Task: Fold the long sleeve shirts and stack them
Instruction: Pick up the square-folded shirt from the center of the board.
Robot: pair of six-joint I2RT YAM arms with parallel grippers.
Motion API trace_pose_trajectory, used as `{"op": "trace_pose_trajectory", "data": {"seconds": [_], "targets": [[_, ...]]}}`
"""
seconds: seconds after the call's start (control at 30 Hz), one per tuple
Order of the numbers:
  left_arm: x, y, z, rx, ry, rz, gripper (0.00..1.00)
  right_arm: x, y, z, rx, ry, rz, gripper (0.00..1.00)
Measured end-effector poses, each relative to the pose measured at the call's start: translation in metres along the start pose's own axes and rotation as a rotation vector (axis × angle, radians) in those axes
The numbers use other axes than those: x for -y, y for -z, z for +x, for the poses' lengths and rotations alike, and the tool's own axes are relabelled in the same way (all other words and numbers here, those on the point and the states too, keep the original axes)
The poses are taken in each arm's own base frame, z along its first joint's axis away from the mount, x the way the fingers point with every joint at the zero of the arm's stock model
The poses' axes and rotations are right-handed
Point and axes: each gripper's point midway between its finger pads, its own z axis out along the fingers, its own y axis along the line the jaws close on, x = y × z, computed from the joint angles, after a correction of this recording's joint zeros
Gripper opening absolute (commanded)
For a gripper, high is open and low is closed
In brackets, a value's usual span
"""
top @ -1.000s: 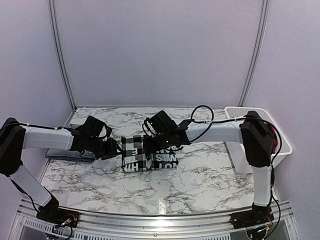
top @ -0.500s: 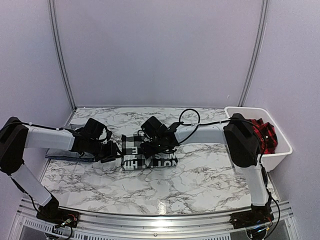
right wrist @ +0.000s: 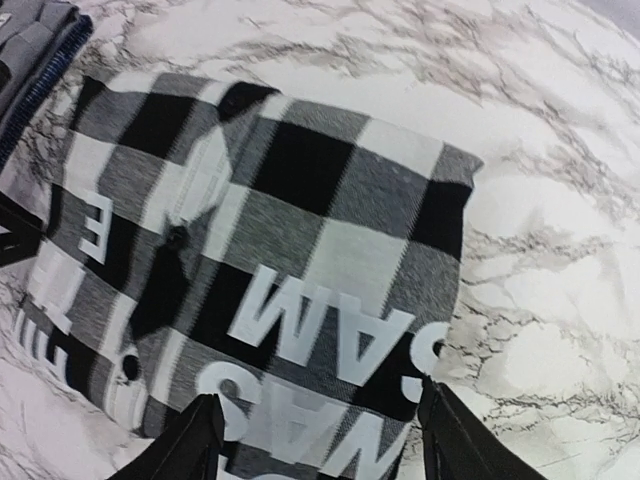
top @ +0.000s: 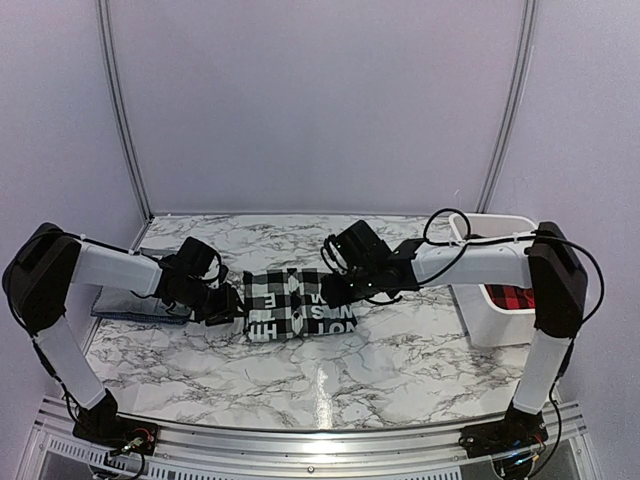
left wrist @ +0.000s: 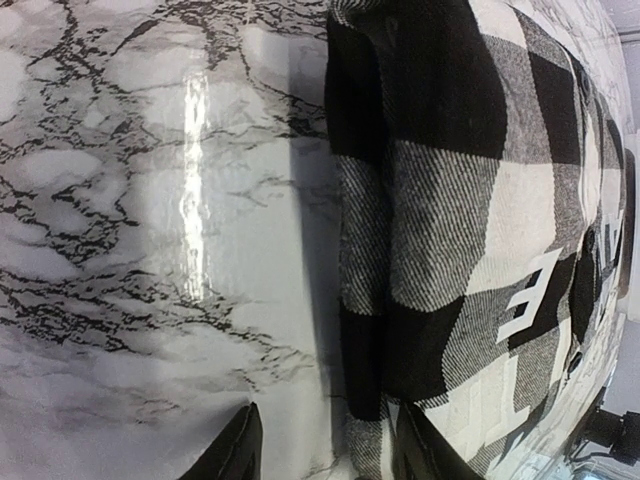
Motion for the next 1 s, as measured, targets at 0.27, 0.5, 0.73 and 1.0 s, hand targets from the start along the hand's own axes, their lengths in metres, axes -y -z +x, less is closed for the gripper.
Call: {"op": "trace_pose_trajectory", "data": {"seconds": [0.27,0.5,0.73,1.0], "targets": [[0.002,-0.002,-0.001,-0.008,0.009,0.012,0.46,0.037,-0.018,0.041,-0.09,-0.062,0.026,0.38],[0.007,-0.002,-0.002,-0.007,0.027,0.033,0.39,0.042,-0.025,0.06,-0.11,-0.076,0.018,0.3],[0.011,-0.001,-0.004,0.006,0.038,0.054,0.34,0.045,-0.029,0.078,-0.134,-0.092,0.011,0.29],[0.01,0.01,-0.004,0.038,0.061,0.084,0.27,0.044,-0.03,0.078,-0.131,-0.099,-0.004,0.28]]}}
